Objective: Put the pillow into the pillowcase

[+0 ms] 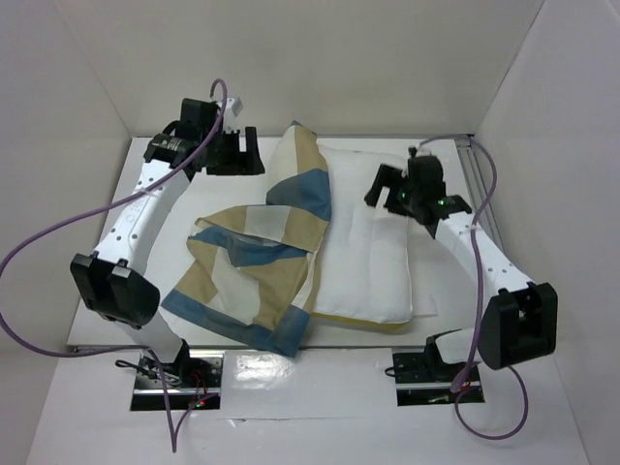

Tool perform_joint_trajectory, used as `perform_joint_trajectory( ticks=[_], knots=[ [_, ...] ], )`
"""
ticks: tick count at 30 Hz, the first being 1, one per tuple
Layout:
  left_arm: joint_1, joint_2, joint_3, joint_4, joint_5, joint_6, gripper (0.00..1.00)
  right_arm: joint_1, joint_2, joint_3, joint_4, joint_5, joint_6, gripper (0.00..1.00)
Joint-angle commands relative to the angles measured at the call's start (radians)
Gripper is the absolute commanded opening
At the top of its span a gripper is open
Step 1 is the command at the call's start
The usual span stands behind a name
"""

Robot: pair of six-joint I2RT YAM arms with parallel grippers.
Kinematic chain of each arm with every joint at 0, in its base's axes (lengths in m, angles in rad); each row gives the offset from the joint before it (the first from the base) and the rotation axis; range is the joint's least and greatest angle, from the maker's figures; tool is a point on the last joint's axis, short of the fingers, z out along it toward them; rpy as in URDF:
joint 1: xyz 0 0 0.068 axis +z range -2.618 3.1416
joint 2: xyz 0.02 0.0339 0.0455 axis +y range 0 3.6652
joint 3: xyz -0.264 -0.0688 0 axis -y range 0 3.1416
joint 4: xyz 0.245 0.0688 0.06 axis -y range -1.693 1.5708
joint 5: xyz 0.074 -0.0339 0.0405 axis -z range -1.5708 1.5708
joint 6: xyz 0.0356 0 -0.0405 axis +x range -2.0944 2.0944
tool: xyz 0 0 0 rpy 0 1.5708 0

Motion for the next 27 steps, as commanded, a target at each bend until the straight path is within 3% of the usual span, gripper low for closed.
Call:
perform_joint_trajectory(
  ticks=[1,13,17,18,20,21,22,23,24,27],
  knots=[
    [0.042,0.051,-0.066,0.085,0.071,-0.077,0.90,0.031,-0.083,-0.181,-0.180,0.162,0.038,0.99],
    [-0.050,0.316,-0.048,0.118,0.153,-0.097,0.93,0.031,-0.079,-0.355,-0.193,0.131,0.094,0.99],
    [-0.074,0.352,-0.071,0.130,0.189,-0.097,0.77,0.031,-0.079,-0.380,-0.142,0.118,0.094,0.78],
    [-0.074,0.352,-0.081,0.130,0.200,-0.097,0.70,0.031,-0.079,-0.380,-0.142,0.108,0.094,0.61],
    [-0.085,0.352,-0.091,0.130,0.200,-0.097,0.41,0.031,-0.079,-0.380,-0.133,0.098,0.085,0.42],
    [-0.085,0.352,-0.091,0.130,0.210,-0.097,0.29,0.031,-0.079,-0.368,-0.133,0.098,0.085,0.24],
    [-0.085,0.352,-0.091,0.130,0.210,-0.097,0.18,0.031,-0.079,-0.368,-0.133,0.098,0.085,0.15],
    [-0.085,0.343,-0.091,0.130,0.210,-0.097,0.00,0.031,-0.079,-0.354,-0.133,0.098,0.085,0.07],
    [-0.085,0.342,-0.091,0.130,0.210,-0.097,0.00,0.031,-0.079,-0.345,-0.143,0.117,0.085,0.00],
    [-0.063,0.313,-0.091,0.139,0.210,-0.108,0.00,0.031,-0.079,-0.294,-0.200,0.229,0.085,0.00]
  ],
)
